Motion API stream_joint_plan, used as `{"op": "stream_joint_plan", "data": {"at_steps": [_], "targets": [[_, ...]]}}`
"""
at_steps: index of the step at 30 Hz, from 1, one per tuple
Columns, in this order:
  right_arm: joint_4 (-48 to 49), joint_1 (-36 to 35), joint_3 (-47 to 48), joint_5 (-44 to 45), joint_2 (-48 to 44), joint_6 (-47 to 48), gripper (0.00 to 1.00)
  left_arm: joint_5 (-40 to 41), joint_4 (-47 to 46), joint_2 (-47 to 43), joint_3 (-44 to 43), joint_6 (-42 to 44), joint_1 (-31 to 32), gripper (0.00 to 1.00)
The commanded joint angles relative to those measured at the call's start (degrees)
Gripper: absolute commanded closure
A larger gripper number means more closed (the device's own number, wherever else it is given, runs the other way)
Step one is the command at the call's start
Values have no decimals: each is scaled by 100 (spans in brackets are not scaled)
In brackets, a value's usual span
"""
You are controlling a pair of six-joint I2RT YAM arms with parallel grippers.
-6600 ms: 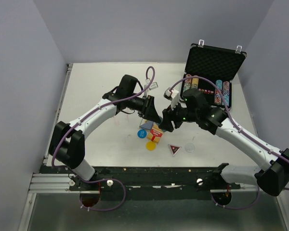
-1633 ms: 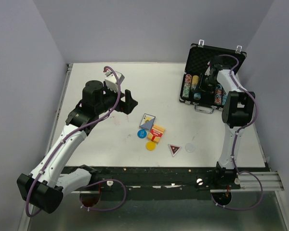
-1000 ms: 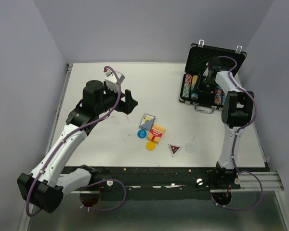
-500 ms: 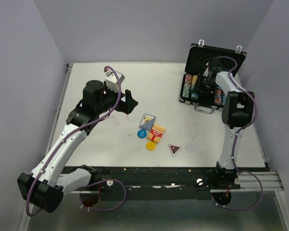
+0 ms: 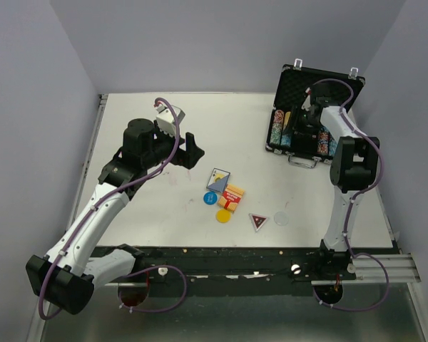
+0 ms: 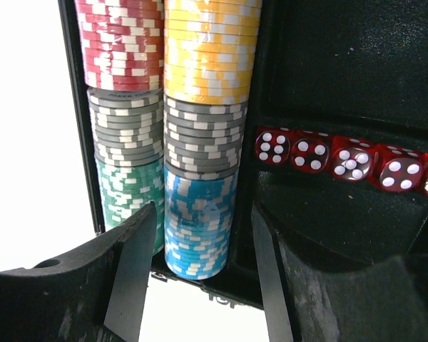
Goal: Pack up texas hold em set
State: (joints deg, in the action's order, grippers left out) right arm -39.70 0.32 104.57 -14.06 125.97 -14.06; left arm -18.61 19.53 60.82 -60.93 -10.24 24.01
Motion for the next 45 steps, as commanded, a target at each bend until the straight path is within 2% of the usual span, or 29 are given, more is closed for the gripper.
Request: {"op": "stream_joint_plan", "data": {"at_steps": [1, 14, 21, 23, 29, 36, 41, 45], "targets": [[217, -23, -121, 53, -486, 97, 37, 130, 42, 27, 46, 92, 7, 6], [525, -23, -806, 150, -1548, 167, 37, 332, -81, -79, 160, 31, 16, 6], [1157, -23, -1913, -158, -2725, 36, 37, 648, -107, -219, 256, 75, 7, 4], [1237, -172, -2230, -237, -3007, 18, 37, 762, -168, -289, 353, 66, 7, 1], [1290, -523, -3012, -79, -3693, -123, 37, 1113, -116, -316, 538, 57, 7, 1], [1650, -744, -4005, 79, -4361, -439, 37, 2000, 314, 219, 459, -83, 130, 3], [1703, -744, -4243, 316, -4722, -378, 36, 2019, 464, 746, 301, -619, 455, 7], [1773, -744, -4366, 370, -4977, -316, 34, 2335, 578, 1274, 81, -997, 771, 7]]}}
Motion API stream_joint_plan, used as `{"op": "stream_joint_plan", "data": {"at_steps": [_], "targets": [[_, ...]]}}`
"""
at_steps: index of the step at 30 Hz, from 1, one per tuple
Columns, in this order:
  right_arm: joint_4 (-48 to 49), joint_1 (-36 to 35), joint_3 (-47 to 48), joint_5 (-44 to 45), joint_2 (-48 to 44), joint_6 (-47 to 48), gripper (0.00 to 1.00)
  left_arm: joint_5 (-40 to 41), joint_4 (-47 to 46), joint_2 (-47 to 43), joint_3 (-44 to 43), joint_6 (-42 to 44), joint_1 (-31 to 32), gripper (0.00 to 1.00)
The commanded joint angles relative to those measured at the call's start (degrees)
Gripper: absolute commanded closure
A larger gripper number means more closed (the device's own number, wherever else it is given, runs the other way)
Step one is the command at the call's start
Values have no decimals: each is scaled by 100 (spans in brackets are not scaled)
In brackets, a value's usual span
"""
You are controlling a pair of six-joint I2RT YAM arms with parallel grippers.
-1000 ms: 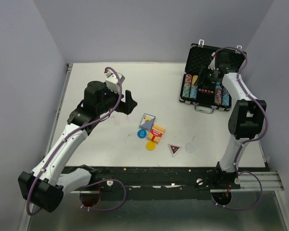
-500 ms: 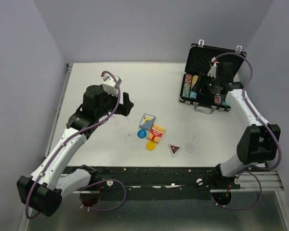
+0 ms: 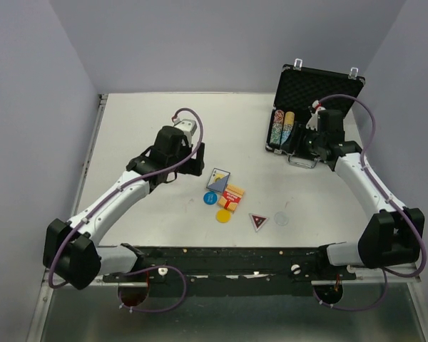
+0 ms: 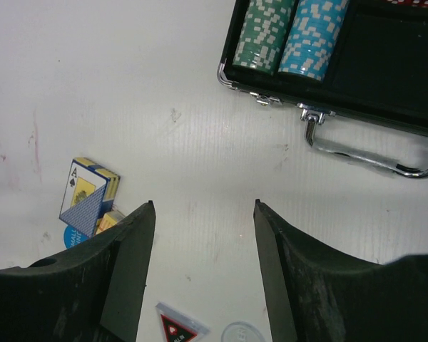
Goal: Pack up texas hold em set
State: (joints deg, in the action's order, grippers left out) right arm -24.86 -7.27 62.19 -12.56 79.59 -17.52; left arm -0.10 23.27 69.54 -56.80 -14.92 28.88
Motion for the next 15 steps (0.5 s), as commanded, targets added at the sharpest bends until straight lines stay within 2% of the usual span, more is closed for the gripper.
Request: {"op": "stream_joint_plan", "data": {"at_steps": [1, 5, 10, 15], "targets": [[306, 24, -172, 201, -383, 20, 34, 502, 196, 559, -367, -643, 354, 7], [324, 15, -278, 70, -497, 82, 34, 528, 204, 1218, -656, -899, 662, 8], [359, 15, -453, 8, -611, 152, 33, 774, 424, 2080, -1298, -820, 1066, 8], [421, 15, -586, -36, -769, 161, 32, 1205, 1030, 2906, -2010, -881, 1190, 7]]}}
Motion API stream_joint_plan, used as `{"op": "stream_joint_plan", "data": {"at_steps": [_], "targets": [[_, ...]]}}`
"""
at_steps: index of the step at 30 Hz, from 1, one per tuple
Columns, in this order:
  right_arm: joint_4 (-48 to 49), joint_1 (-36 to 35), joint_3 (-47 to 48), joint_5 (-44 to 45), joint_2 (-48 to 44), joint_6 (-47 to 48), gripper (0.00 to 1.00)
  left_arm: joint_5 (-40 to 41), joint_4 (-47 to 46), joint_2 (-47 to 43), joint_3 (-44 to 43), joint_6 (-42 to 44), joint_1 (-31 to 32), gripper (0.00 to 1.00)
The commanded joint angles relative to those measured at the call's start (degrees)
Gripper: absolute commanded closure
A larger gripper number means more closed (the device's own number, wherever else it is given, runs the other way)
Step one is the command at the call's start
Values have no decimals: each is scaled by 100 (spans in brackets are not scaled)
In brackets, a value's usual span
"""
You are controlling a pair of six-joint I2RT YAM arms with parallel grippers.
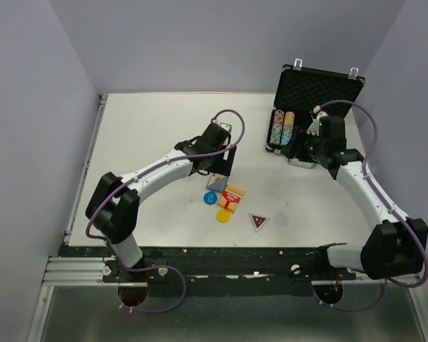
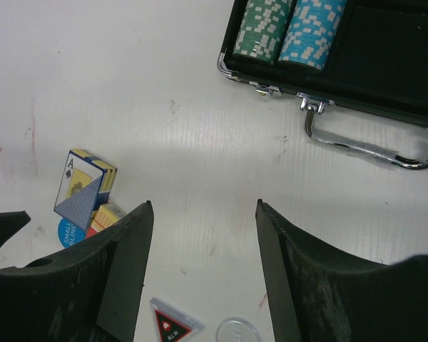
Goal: Pack up texas hold em set
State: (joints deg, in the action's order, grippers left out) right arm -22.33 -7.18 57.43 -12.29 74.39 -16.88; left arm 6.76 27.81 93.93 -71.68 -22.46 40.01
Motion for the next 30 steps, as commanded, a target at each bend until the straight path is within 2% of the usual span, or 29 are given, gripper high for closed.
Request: {"op": "stream_joint_plan", "data": {"at_steps": [1, 20, 30], "targets": [[159, 6, -118, -80, -267, 98, 32, 545, 611, 590, -575, -145, 77, 8], [238, 6, -241, -194, -294, 36, 32, 299, 708, 1523, -874, -118, 253, 7], [264, 6, -267, -238, -232, 27, 32, 281, 682, 1751, -935, -31, 341, 10]]}}
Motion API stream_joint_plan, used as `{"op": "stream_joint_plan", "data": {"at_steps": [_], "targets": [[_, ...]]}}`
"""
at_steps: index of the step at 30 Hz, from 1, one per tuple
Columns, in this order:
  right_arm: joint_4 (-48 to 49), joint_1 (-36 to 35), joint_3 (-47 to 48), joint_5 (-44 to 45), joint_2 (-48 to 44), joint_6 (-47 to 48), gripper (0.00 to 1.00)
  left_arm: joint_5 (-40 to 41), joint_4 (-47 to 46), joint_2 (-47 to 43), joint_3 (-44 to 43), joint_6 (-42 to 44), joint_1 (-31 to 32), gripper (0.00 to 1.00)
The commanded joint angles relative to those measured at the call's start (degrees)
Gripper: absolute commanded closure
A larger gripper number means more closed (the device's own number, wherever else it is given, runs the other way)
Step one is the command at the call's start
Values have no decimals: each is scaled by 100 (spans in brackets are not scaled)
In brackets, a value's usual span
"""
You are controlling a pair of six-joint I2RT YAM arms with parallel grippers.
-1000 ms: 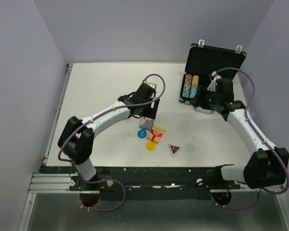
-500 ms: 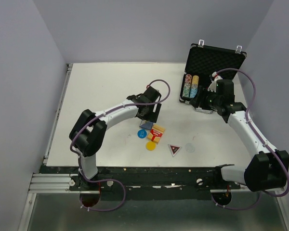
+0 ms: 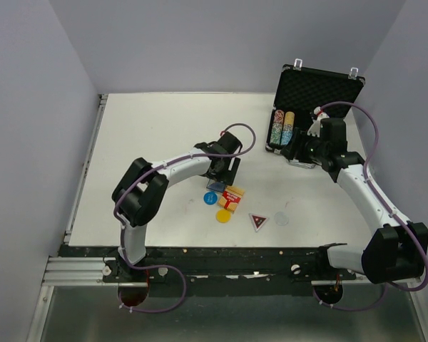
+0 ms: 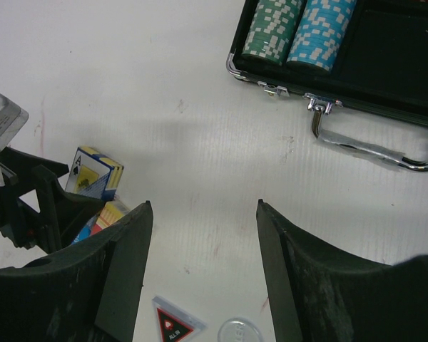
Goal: Pack up texas hold em set
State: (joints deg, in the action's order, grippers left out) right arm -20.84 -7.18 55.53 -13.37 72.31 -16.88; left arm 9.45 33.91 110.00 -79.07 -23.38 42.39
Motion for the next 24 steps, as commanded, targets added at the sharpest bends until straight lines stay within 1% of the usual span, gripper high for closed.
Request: {"op": "stream_joint_plan", "data": {"at_steps": [1, 7, 13, 17, 21, 23, 24], "targets": [[115, 6, -60, -149, -16, 19, 32, 30, 80, 162, -223, 79, 111, 11], [107, 6, -68, -149, -16, 19, 32, 144, 151, 338, -337, 158, 138, 14], [115, 6, -86, -131, -24, 19, 32, 250, 142, 444, -364, 211, 138, 23], [107, 6, -95, -123, -24, 36, 32, 233, 133, 514, -408, 237, 138, 27], [115, 6, -103, -131, -16, 36, 32, 171, 98, 576, -425, 290, 138, 37], [115, 6, -103, -140, -33, 19, 32, 119, 63, 567, -390, 307, 138, 45], [107, 6, -104, -149, -24, 19, 32, 83, 2, 541, -355, 325, 138, 51]]}}
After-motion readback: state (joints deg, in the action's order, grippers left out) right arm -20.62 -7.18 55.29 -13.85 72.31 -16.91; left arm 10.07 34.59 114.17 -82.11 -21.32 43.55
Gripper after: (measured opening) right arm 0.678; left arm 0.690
